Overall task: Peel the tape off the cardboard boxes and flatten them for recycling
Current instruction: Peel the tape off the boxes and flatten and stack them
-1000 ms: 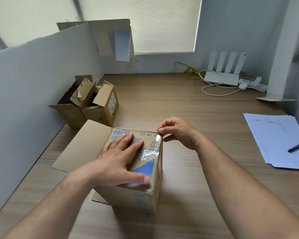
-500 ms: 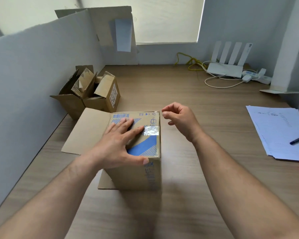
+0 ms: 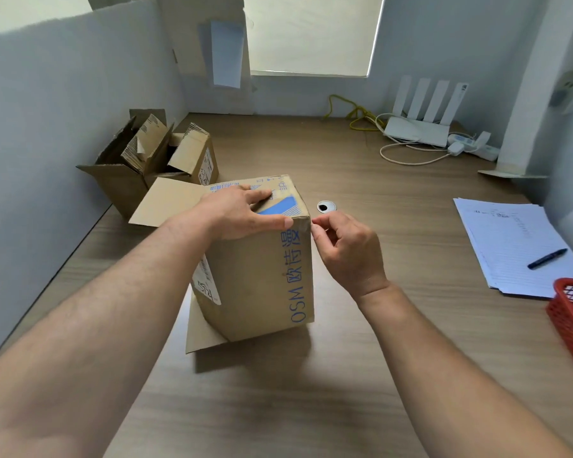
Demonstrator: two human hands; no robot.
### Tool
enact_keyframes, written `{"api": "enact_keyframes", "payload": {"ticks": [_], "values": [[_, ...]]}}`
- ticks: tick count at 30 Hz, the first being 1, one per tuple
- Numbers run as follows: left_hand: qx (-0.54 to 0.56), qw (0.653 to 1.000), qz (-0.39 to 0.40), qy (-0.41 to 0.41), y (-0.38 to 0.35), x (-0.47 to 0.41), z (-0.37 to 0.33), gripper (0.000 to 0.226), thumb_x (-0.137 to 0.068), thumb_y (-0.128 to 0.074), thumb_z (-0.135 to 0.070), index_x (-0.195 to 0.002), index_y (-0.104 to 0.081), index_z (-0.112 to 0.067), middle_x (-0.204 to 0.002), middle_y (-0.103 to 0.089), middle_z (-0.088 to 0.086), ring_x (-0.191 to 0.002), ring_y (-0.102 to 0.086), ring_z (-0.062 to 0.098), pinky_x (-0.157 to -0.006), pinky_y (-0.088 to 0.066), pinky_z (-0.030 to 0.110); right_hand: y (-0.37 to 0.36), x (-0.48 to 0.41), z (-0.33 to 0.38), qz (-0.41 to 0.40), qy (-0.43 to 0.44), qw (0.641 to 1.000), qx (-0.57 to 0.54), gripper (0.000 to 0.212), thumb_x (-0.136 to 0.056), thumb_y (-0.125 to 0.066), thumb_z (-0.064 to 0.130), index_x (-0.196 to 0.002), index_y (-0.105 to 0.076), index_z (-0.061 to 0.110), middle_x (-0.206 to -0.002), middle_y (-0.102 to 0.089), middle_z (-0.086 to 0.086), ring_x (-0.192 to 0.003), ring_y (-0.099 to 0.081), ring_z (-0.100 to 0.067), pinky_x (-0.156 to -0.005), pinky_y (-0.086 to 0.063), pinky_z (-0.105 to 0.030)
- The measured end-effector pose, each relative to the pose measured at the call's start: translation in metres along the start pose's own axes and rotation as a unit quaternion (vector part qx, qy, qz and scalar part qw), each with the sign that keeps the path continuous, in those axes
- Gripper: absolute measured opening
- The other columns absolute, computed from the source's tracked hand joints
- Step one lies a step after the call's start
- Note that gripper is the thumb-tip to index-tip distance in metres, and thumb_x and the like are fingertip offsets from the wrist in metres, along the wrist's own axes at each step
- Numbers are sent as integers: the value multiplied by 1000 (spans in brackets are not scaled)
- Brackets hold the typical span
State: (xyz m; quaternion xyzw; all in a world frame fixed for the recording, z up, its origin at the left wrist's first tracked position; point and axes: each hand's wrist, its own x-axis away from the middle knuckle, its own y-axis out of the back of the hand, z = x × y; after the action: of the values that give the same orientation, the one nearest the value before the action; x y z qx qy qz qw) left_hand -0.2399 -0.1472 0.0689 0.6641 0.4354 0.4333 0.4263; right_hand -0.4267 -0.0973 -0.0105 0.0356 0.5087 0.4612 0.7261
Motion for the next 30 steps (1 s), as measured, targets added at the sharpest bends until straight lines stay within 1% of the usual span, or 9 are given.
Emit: {"api": "enact_keyframes", "payload": {"ticks": [4, 8, 13, 16, 18, 21, 25, 28, 30], "values": [[7, 1000, 4, 7, 3, -7, 3, 104, -56, -39, -91, -146, -33, -42, -156, -30, -8, -142, -29, 19, -107, -31, 35, 0, -1, -2, 5, 57, 996, 64, 17, -82, -55, 24, -82, -67, 11, -68, -66, 1, -53, -60, -18, -45, -46, -25], [20, 1000, 8, 9, 3, -13, 6, 108, -51, -38, -93, -146, -35, -41, -154, -34, -7, -140, -32, 20, -108, -33, 37, -1, -3, -4, 7, 88, 991, 99, 19, -80, -54, 26, -80, -68, 12, -65, -65, 1, -51, -60, -20, -42, -45, -24], [24, 1000, 4, 7, 3, -17, 7, 97, -64, -47, -89, -146, -36, -38, -153, -35, -7, -140, -33, 19, -107, -32, 35, -1, -10, 2, -14, 101, 984, 147, 18, -78, -53, 22, -63, -58, 14, -53, -54, 1, -42, -49, -22, -37, -33, -24], [18, 1000, 6, 12, 2, -17, 5, 102, -59, -41, -92, -146, -35, -39, -152, -36, -6, -139, -34, 20, -106, -34, 36, -3, -15, 6, -16, 107, 979, 173, 16, -76, -51, 19, -61, -52, 15, -53, -49, 2, -42, -45, -21, -41, -25, -23], [10, 1000, 5, 8, 2, -15, 5, 104, -58, -38, -93, -147, -34, -39, -152, -36, -5, -139, -34, 20, -107, -34, 37, -2, -20, 9, -22, 122, 977, 174, 13, -73, -52, 16, -61, -49, 15, -53, -47, 2, -43, -43, -20, -42, -23, -23], [-4, 1000, -5, 1, -1, -9, 5, 93, -69, -42, -86, -148, -31, -39, -154, -33, -5, -141, -30, 20, -108, -31, 37, 4, -31, 11, -42, 123, 977, 172, 12, -71, -53, 15, -60, -49, 15, -53, -47, 1, -46, -42, -18, -43, -23, -23], [-25, 1000, 1, -5, -7, 1, 4, 99, -62, -38, -89, -149, -25, -43, -158, -24, -4, -145, -20, 20, -114, -20, 40, 8, -39, 4, -46, 38, 988, 142, 14, -74, -51, 19, -61, -51, 15, -55, -50, 1, -47, -43, -18, -44, -26, -22], [-35, 999, 4, -32, -16, 12, 8, 115, -49, -32, -101, -149, -20, -46, -161, -15, -5, -147, -10, 16, -117, -7, 39, 9, -42, 1, 6, -101, 990, 95, 15, -82, -54, 21, -69, -55, 13, -64, -57, -2, -58, -50, -23, -54, -32, -27], [-45, 997, -4, -60, -25, 23, 15, 122, -39, -21, -103, -149, -16, -49, -162, -8, -7, -148, -3, 13, -118, -1, 37, 3, -41, -4, 58, -206, 977, 28, 14, -83, -57, 20, -71, -53, 14, -68, -59, -4, -66, -55, -29, -59, -41, -32]]}}
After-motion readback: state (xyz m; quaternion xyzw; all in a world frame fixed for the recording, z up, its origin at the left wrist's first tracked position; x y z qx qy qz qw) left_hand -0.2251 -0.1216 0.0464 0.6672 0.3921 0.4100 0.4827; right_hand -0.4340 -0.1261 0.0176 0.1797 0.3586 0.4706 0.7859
